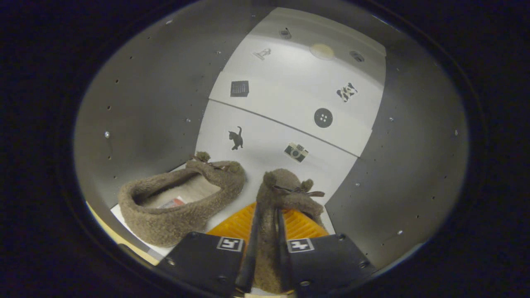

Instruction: Open the shoe cabinet door, grab the shoes and put them into the shoe cabinet, then close the shoe cabinet door.

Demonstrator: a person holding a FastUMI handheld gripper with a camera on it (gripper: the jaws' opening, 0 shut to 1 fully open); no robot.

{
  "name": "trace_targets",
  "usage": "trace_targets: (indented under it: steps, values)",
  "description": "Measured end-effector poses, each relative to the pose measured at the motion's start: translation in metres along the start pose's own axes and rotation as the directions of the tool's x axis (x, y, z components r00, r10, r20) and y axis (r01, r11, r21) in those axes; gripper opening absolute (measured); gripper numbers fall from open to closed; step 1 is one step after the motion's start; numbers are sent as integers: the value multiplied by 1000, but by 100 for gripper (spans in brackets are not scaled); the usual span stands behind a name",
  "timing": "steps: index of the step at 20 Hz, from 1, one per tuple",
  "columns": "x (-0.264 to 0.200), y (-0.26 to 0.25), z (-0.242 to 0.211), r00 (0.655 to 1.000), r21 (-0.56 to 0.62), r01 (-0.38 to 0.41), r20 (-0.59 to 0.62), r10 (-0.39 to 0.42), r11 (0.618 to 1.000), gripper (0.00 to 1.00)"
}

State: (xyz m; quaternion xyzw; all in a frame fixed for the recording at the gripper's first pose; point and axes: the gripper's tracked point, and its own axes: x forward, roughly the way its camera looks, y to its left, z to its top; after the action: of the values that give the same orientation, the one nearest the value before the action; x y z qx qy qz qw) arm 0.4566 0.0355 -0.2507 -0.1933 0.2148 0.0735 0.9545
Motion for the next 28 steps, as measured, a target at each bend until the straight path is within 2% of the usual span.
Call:
trace_targets:
  steps: [2, 4, 7, 14, 17, 18, 19, 20, 23, 26, 28]
  values:
    - [-6, 2, -2, 1000, 20, -8, -15, 9, 1000, 46]
    - [-14, -3, -1, 1000, 39, 14, -10, -14, 999, 50]
    - [-31, -10, -8, 999, 55, 29, -41, -27, 998, 85]
    - [-104, -19, -3, 1000, 227, 21, 17, -26, 974, 86]
    - [-157, -7, 10, 998, 304, -22, 70, 0, 952, 86]
    - [-178, -5, 15, 995, 319, -32, 97, 1, 947, 86]
    - [-198, -1, 21, 992, 321, -47, 125, 7, 946, 94]
    - [-219, 4, 24, 990, 311, -54, 143, 10, 949, 97]
    - [-286, 6, 33, 984, 304, -33, 175, -22, 952, 100]
    - [-351, -3, 27, 985, 296, 47, 143, -92, 954, 100]
    - [-393, -9, 34, 980, 292, 64, 162, -115, 954, 100]
